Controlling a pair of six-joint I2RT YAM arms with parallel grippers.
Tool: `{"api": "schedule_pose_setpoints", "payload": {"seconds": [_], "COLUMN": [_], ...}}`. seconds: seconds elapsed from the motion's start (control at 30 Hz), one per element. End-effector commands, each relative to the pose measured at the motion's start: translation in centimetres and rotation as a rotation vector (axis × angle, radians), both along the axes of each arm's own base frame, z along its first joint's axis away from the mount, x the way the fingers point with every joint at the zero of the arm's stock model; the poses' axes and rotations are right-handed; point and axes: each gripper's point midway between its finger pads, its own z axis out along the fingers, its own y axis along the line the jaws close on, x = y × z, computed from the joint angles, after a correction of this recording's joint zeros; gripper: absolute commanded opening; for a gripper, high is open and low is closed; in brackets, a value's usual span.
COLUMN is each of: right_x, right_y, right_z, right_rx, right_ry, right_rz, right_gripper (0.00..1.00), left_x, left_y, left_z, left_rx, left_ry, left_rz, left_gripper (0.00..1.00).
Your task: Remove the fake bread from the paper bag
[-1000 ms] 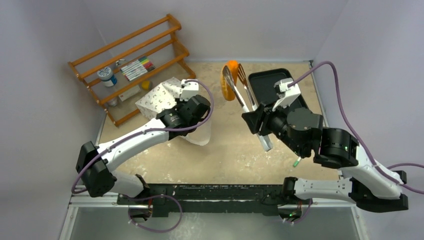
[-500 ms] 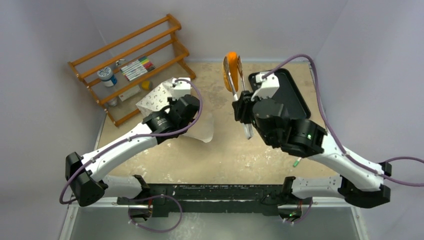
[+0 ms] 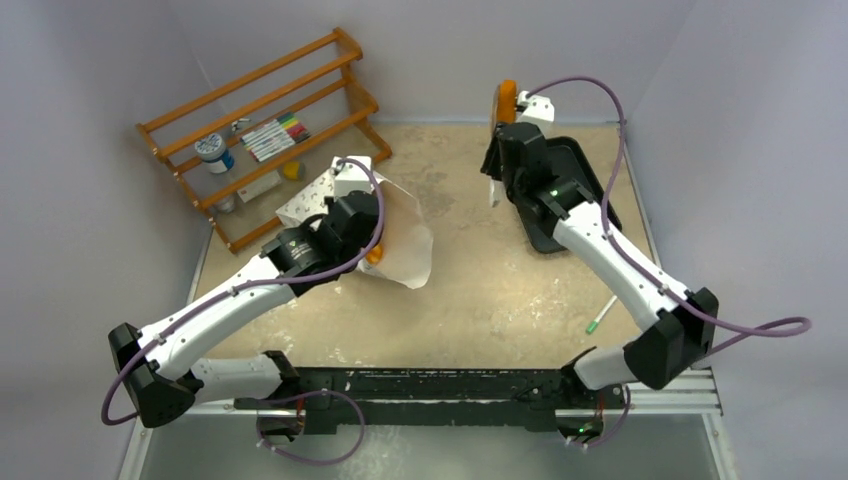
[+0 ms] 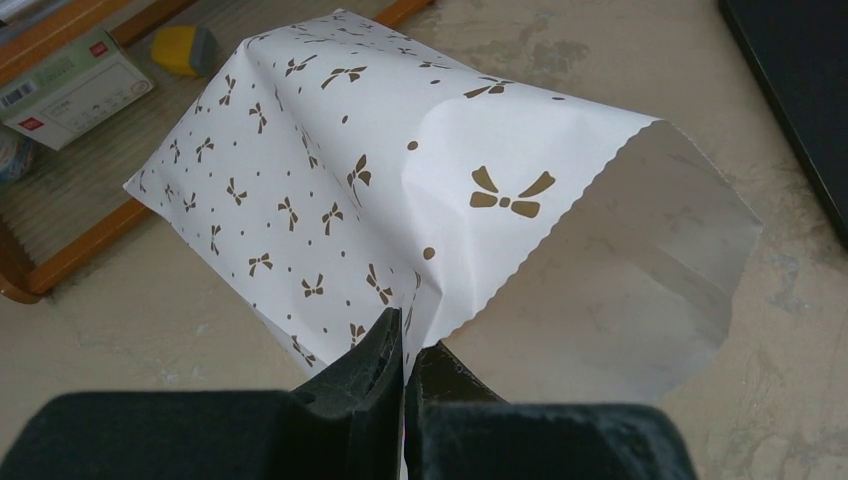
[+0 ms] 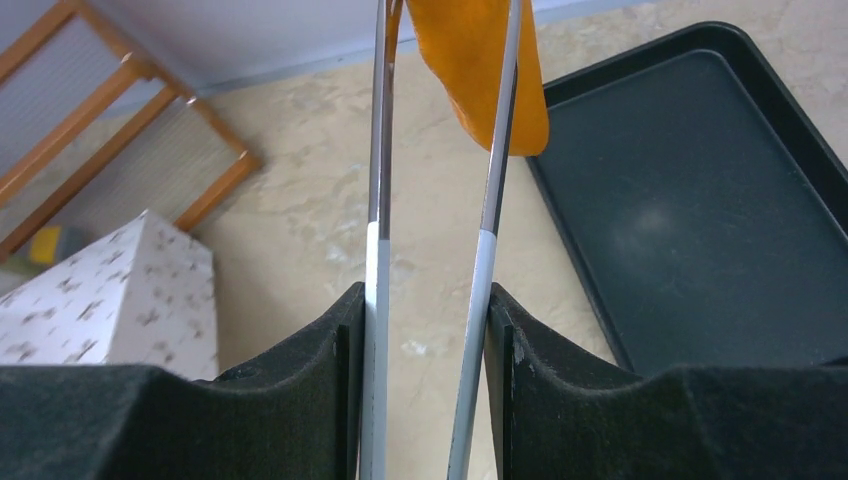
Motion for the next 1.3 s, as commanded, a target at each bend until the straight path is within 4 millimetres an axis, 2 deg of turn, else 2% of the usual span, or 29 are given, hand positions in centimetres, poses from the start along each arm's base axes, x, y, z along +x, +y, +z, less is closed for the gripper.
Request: {"api": "schedule_pose_setpoints", "payload": {"seconds": [0.0,0.2,0.37,0.57,0.8,1.27], "right_x": [4.1,7.0,8.0,7.8,7.3,6.9], "right_y": [-2.7,-7.1,-9.4,-10.3,-10.8,-14.2], "right_z": [3.7,2.3,0.2,-2.5,-6.6,-12.3], "right_rx": [0.152,0.327,0.508,0.699,0.836,0.870], "right_ry": [-0.172,-0.222,-0.234,-0.249,-0.215,-0.169], "right_rz": [-0.028,-0.041,0.010,0.087,0.113,0.024], "right_gripper": [0.00,0.00,0.00,0.00,0.00,0.00], "left_x": [-0.1,0.0,0.3,0.6,0.9,1.6], "left_y": [-0.5,-0.6,-0.9,-1.1,-1.3,-1.9], "left_z": [2.9,3.1,3.0,3.0,2.8,2.7], "left_rx": [-0.060,-0.053,-0.045,-0.031,-0.011,0.010], "left_ry": [-0.046,-0.047,-0.045,-0.043,-0.037,-0.032], "left_rz": [-0.040,-0.043,-0.046,-0.043,-0.046,-0.047], "left_gripper": [0.00,0.00,0.00,0.00,0.00,0.00]}}
